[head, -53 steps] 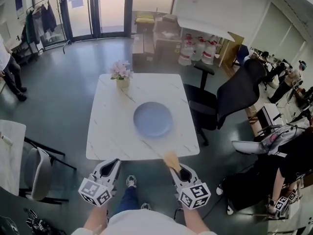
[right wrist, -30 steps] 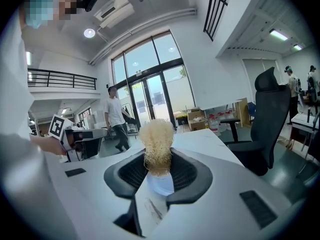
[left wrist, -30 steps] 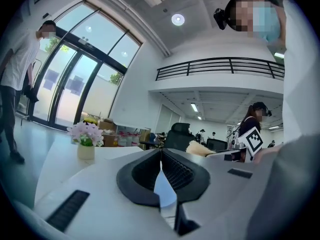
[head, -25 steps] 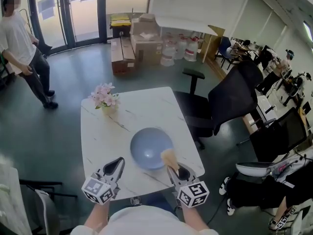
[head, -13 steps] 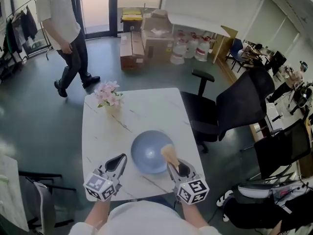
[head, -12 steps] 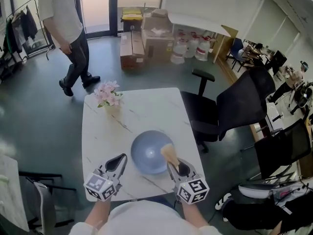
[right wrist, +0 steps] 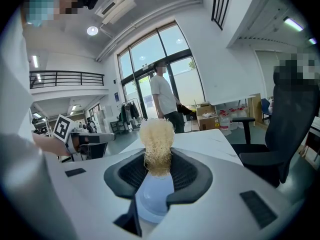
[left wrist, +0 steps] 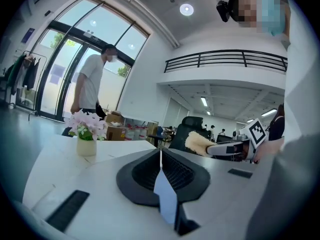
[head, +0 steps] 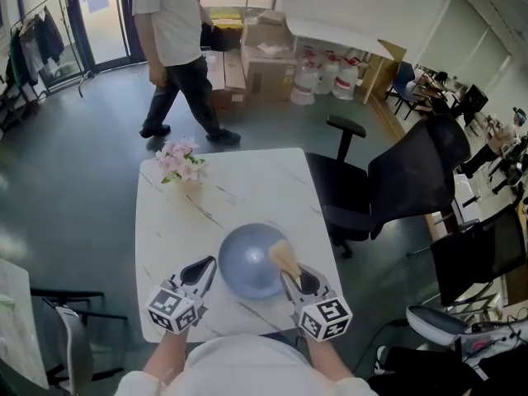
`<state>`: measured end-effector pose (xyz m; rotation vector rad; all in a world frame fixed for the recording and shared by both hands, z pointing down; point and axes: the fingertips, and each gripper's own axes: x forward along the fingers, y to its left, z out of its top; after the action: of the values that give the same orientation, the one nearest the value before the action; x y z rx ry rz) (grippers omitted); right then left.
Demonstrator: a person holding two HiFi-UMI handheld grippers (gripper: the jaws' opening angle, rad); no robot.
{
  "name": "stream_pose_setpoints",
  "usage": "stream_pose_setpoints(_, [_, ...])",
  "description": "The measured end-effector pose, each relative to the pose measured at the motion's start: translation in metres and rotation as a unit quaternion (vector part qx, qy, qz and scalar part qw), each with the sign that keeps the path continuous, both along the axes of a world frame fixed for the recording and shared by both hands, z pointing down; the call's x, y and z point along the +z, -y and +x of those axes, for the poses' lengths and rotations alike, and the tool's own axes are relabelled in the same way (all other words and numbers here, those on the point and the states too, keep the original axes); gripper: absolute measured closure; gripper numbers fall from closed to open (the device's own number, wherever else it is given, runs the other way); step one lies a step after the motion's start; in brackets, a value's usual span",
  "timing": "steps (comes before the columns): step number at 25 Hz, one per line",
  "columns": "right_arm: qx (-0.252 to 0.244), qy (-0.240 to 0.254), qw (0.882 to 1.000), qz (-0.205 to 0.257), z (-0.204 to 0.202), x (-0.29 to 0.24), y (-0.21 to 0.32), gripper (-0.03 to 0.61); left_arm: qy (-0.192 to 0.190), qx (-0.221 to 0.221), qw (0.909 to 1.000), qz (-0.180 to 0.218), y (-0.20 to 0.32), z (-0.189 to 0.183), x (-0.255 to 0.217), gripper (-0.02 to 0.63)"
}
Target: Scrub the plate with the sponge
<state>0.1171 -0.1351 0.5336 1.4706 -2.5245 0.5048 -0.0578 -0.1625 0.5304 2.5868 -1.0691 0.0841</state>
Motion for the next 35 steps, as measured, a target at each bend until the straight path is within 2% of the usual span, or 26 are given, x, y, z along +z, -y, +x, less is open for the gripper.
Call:
stream_pose_setpoints(12, [-0.005, 0.002, 1.0, -0.009, 0.002, 0.008, 0.011, 0.459, 0.025, -0.001, 0.998, -0.059, 0.023, 0.007, 0.048, 0.578])
stream_pose_setpoints(18, [-0.001, 0.001, 1.0, -0.01, 0.006, 0.009, 0.012, 0.459, -0.004, -0.015, 0.9954, -0.095, 0.029, 0.005, 0.065, 0.578])
stream_pose_setpoints(21, [0.001, 0.002, 1.0, -0.013, 0.006, 0.012, 0.012, 0.459, -0.01, -0.025, 0.9921, -0.123, 0.03, 0.002, 0.079, 0.578])
stream_pose_setpoints(26, [0.0, 0.003, 1.0, -0.019, 0.004, 0.015, 0.011, 0.459, 0.002, -0.027, 0.9852, -0.169, 0.03, 0.002, 0.106, 0.577])
stream_pose_setpoints(32, [0.003, 0.0, 1.0, -0.022, 0.007, 0.018, 0.01, 0.459, 0.016, -0.025, 0.9727, -0.23, 0.023, 0.007, 0.139, 0.575])
stream_pose_setpoints(33, [0.004, 0.0, 1.0, -0.022, 0.009, 0.017, 0.011, 0.459, 0.017, -0.025, 0.9701, -0.241, 0.022, 0.008, 0.143, 0.568])
stream_pose_setpoints(35, [0.006, -0.001, 1.0, -0.023, 0.01, 0.018, 0.011, 0.459, 0.011, -0.023, 0.9637, -0.266, 0.02, 0.009, 0.152, 0.397])
